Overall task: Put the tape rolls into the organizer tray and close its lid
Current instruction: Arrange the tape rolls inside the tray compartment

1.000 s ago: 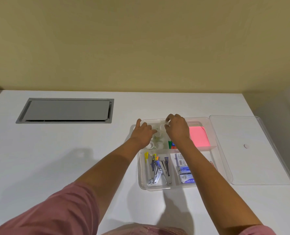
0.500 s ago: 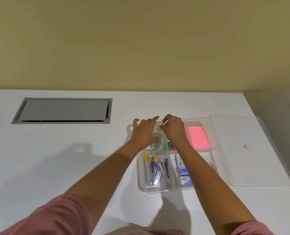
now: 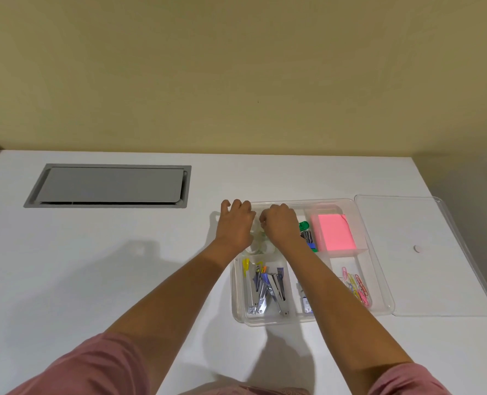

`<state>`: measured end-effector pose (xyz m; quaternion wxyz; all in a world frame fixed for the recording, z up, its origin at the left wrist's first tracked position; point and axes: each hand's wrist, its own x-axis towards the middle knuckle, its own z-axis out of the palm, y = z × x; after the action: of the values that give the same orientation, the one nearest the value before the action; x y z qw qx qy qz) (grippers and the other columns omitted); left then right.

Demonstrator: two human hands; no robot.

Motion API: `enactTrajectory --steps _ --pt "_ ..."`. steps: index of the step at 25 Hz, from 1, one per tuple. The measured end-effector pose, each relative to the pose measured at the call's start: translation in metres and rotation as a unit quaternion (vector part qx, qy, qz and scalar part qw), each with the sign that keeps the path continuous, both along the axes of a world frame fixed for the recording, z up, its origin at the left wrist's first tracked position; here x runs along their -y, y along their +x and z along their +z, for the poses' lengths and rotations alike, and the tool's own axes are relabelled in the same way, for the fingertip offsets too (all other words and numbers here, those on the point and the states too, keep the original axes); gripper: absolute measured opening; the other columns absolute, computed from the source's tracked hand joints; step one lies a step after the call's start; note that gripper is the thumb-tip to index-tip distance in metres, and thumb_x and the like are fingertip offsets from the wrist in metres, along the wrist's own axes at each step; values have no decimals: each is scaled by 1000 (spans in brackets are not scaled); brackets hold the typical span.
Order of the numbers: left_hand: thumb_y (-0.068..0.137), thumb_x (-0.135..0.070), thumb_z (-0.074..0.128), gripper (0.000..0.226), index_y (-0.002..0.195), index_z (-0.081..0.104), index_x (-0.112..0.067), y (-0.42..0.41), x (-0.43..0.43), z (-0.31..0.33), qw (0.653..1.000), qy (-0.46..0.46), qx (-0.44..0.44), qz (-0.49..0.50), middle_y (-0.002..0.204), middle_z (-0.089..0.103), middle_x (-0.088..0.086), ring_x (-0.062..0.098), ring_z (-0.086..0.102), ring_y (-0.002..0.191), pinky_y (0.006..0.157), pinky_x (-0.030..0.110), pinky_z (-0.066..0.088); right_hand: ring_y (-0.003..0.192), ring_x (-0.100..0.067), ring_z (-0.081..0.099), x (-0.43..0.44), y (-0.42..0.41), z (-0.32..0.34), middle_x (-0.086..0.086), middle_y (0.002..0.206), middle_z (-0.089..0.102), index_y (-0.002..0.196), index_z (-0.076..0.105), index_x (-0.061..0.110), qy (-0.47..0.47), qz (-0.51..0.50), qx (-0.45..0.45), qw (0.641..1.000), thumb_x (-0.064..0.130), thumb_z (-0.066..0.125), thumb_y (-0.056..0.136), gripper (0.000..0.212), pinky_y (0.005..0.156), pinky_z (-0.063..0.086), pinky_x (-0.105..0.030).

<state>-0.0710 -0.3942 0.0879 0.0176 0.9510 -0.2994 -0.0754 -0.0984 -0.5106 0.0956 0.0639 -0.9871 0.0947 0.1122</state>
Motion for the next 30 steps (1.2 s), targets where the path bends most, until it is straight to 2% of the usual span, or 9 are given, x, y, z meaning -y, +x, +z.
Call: enactTrajectory --steps 5,10,16,19,26,30 --pt "88 -25 61 33 119 57 -15 -3 9 5 998 49 25 41 129 49 4 26 38 126 112 42 22 115 -25 49 -7 -2 -10 -5 115 61 111 66 15 -98 48 -17 994 27 54 94 24 100 36 -34" --pt "87 -25 64 37 121 56 -15 -2 12 3 995 84 21 46 132 46 4 26 36 128 112 41 23 118 -27 46 -11 -7 -18 -7 114 61 109 66 10 -153 63 -29 986 15 51 92 22 105 33 -36" --pt "86 -30 65 38 121 56 -16 -3 8 -1 997 50 5 58 129 48 2 25 38 125 108 39 26 107 -28 51 -3 -11 -7 -9 107 63 100 66 9 -102 31 38 994 13 49 92 20 92 38 -35" --pt "88 -32 63 43 127 52 -17 -4 8 -3 998 42 3 52 131 47 2 26 37 125 106 40 28 104 -28 53 8 -17 -2 -8 105 65 103 68 11 -78 20 76 994 15 52 93 19 88 38 -35" --pt "90 -33 61 47 132 46 -19 -7 6 -8 999 21 -1 50 135 47 4 27 37 125 102 40 29 109 -27 51 9 -19 -2 -7 112 62 111 65 14 -76 41 43 995 14 51 94 21 95 35 -35" --pt "93 -36 55 39 127 52 -18 -3 2 -8 998 16 10 52 128 54 2 26 40 122 101 39 29 111 -26 50 4 -16 -3 -6 113 60 112 63 15 -96 45 27 994 12 54 93 22 98 35 -34"
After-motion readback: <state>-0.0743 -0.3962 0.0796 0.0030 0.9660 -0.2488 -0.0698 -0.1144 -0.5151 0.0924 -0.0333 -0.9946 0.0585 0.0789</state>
